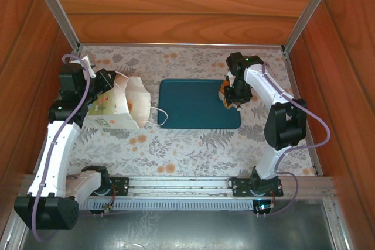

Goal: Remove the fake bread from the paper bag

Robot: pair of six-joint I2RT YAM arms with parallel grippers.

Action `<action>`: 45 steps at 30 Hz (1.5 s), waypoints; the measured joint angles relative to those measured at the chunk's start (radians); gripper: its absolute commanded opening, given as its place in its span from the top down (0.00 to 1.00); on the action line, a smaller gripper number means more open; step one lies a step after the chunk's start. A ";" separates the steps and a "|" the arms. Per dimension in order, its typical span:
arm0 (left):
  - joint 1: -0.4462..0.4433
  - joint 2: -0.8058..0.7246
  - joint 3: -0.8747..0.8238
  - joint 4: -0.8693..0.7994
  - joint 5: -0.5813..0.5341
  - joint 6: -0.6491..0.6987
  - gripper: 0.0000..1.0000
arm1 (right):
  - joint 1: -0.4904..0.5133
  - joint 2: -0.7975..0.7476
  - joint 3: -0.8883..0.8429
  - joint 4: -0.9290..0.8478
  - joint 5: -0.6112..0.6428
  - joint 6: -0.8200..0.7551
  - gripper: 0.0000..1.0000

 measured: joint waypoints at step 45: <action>0.000 -0.087 -0.001 -0.085 -0.154 0.006 1.00 | 0.427 -0.453 -0.365 0.499 -0.605 -0.039 0.58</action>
